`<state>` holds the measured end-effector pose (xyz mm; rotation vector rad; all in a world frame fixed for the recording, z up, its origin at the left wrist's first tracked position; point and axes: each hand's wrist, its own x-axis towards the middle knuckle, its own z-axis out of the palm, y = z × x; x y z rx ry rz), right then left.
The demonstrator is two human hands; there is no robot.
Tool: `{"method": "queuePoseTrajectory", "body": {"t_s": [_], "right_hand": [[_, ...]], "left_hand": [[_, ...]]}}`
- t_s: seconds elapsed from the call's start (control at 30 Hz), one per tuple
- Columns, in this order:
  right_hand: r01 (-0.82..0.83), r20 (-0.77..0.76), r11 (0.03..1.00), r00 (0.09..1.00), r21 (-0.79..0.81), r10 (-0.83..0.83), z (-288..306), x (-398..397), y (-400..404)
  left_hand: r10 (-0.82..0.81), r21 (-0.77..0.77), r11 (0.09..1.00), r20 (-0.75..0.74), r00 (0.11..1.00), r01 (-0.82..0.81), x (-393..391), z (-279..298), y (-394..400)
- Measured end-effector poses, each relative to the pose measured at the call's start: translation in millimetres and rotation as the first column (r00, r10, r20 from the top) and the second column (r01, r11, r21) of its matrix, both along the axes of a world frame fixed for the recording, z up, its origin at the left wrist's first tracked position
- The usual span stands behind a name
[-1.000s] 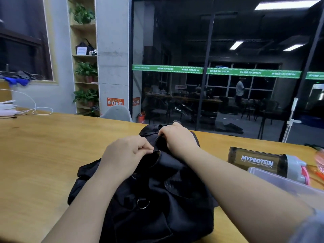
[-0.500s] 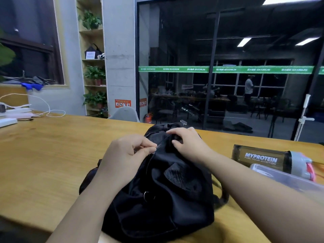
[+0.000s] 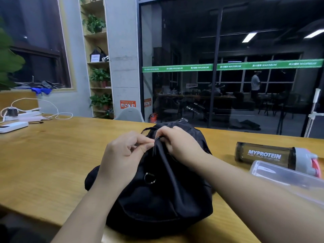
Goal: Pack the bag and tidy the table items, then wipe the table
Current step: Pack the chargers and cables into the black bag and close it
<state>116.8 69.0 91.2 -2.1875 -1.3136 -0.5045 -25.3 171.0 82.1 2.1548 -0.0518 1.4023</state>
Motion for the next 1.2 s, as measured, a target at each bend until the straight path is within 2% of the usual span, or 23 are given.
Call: {"method": "queuePoseTrajectory", "body": {"t_s": [0.2,0.37,0.5,0.7,0.83,0.93,1.0,1.07,1.13,1.2], "right_hand": [[0.12,-0.141,0.992,0.982,-0.042,-0.124,-7.4,14.6,6.5],[0.135,-0.308,0.991,0.943,0.002,-0.128,-7.5,19.7,4.2],[0.168,-0.298,0.986,0.941,-0.009,-0.163,-5.7,14.8,5.5],[0.18,-0.263,0.983,0.948,-0.029,-0.181,-4.6,-5.1,-3.3],[0.143,-0.292,0.987,0.943,-0.078,-0.16,-5.3,-12.5,-25.7],[0.16,-0.273,0.965,0.938,-0.209,-0.214,-8.8,-11.0,-47.1],[0.178,-0.256,0.934,0.93,-0.311,-0.263,-11.5,-9.0,-62.4],[0.192,-0.251,0.91,0.921,-0.368,-0.296,-12.4,-7.1,-76.3],[0.204,-0.262,0.908,0.914,-0.366,-0.31,-12.0,-6.3,-88.8],[0.22,-0.28,0.918,0.906,-0.33,-0.317,-13.7,-5.9,-98.6]], "left_hand": [[0.001,0.008,1.0,0.054,0.999,-0.002,-16.5,15.3,-0.1],[-0.052,0.016,0.999,0.04,0.998,0.051,-20.8,15.5,3.0],[-0.142,-0.065,0.988,-0.019,0.99,0.14,-24.7,8.4,0.6],[-0.16,-0.15,0.978,-0.085,0.984,0.146,-29.9,11.9,0.3],[-0.058,-0.031,0.998,-0.241,0.969,0.052,-26.3,11.4,-7.4],[-0.013,0.071,0.997,-0.372,0.928,0.043,-16.5,7.5,-8.8],[0.022,0.151,0.987,-0.48,0.877,0.058,-8.2,5.5,-7.9],[0.133,0.27,0.962,-0.594,0.793,0.042,-0.3,4.4,-8.1],[0.287,0.421,0.907,-0.609,0.739,-0.005,8.2,6.1,-10.3],[0.343,0.498,0.866,-0.522,0.781,-0.046,14.6,11.5,-19.6]]}}
